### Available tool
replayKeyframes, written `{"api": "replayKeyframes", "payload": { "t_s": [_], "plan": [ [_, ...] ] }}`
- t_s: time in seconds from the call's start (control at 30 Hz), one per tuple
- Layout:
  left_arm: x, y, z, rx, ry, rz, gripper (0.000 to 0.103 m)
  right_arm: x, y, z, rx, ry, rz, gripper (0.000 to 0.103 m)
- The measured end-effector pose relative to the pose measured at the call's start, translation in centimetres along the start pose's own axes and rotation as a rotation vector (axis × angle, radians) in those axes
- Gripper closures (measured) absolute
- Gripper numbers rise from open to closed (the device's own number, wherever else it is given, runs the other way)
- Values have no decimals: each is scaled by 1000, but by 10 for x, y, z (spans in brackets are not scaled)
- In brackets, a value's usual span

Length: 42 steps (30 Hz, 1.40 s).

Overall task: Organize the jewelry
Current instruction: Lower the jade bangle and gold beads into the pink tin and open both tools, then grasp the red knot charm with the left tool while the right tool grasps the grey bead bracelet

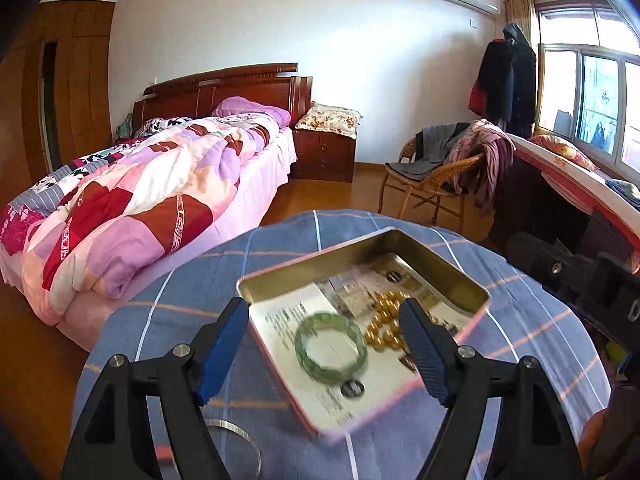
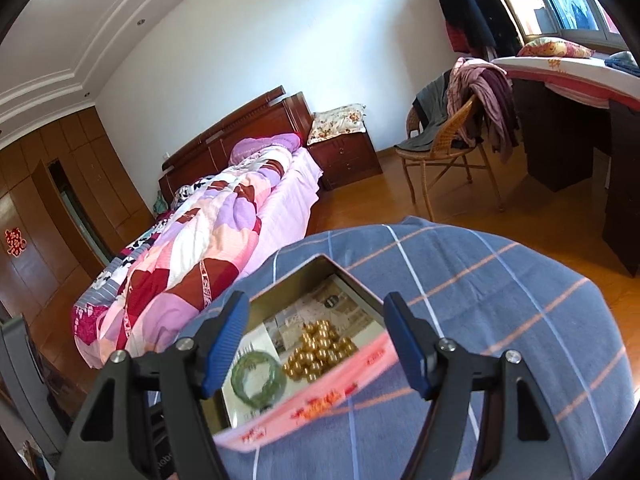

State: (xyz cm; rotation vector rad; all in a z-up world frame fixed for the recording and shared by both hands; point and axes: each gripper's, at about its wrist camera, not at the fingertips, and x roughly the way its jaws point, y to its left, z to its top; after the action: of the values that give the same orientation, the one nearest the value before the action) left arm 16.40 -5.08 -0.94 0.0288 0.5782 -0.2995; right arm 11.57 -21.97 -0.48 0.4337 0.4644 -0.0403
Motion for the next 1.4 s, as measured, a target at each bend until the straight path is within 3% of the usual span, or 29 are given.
{"api": "replayKeyframes", "payload": {
  "t_s": [0.5,0.67,0.97,1.17,1.3,1.4],
  "plan": [
    [-61,46,-64,-38,65,84,26,-47,-32,-45,-46,98,-88,30],
    [-74,50,-87,-25,100,63,26,-55,-37,-62,-73,134,-101,30],
    [-90,46,-115,13,159,-53,26,-71,-53,-83,-115,176,-163,30],
    [-103,27,-129,104,187,-124,26,-74,-61,-89,-122,210,-176,32],
    [-115,17,-139,132,215,-216,26,-80,-57,-92,-148,208,-176,33],
    [-115,10,-147,170,243,-228,26,-80,-56,-93,-160,208,-173,33]
  ]
}}
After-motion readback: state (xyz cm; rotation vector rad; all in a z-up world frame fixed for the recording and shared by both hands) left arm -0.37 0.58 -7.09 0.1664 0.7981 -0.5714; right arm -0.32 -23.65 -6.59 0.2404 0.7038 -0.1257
